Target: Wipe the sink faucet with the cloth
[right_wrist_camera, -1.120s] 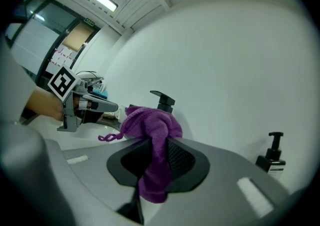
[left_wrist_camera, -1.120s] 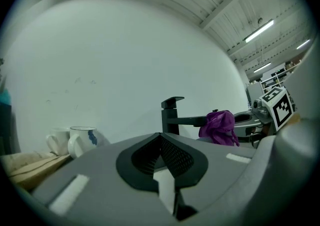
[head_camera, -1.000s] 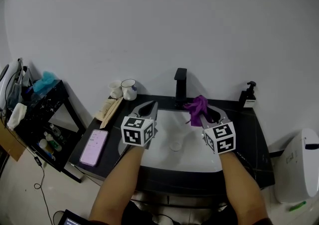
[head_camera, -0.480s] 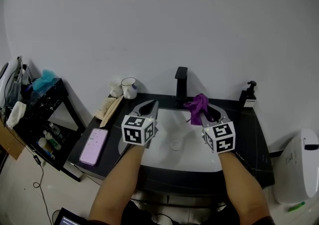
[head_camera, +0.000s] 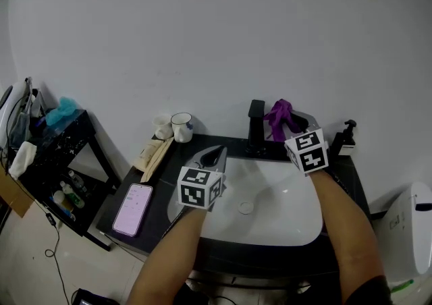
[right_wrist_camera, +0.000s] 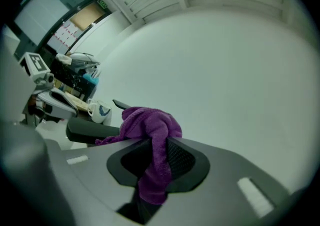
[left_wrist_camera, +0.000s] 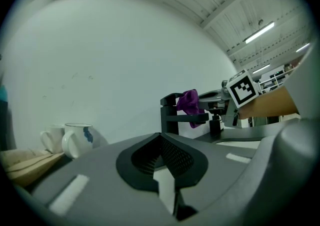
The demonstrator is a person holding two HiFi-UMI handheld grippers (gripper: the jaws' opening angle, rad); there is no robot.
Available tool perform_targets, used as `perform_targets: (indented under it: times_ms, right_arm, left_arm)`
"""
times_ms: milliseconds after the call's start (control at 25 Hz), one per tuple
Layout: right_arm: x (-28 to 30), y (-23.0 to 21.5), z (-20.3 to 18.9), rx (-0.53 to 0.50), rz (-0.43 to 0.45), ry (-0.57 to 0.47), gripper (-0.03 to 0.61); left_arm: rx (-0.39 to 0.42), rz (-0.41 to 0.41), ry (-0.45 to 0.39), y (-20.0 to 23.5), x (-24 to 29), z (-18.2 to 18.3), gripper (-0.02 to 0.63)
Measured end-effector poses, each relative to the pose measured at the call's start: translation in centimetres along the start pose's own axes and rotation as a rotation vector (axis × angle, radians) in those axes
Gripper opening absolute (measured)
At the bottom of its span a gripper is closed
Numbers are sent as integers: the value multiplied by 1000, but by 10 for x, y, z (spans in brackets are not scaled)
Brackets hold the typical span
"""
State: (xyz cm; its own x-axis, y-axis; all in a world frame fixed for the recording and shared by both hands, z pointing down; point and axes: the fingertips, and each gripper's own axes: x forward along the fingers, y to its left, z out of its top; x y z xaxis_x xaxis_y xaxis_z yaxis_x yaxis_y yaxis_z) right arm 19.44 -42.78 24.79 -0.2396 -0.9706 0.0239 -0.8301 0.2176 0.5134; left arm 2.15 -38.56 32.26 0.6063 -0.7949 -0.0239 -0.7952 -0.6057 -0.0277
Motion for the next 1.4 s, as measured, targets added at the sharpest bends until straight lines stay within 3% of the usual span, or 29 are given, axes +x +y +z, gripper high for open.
perform_targets:
  times_ms: [280, 560, 920, 1200, 1400]
  right_arm:
    - [34, 14, 9, -161, 84, 40, 81]
    - [43, 33, -15, -160, 167, 74, 80]
    - [41, 54, -45, -160, 227, 125, 80]
    - [31, 93, -88, -239, 369, 236, 80]
    - [27, 97, -92, -168, 374, 242, 78]
  left_arm:
    - [23, -8, 31, 12, 25, -13, 17]
    - [-35, -6, 17, 19, 28, -12, 17]
    - [-14, -20, 19, 14, 31, -8, 17]
    - [-3, -19, 29, 14, 30, -10, 17]
    - [3, -16, 31, 11, 28, -8, 17]
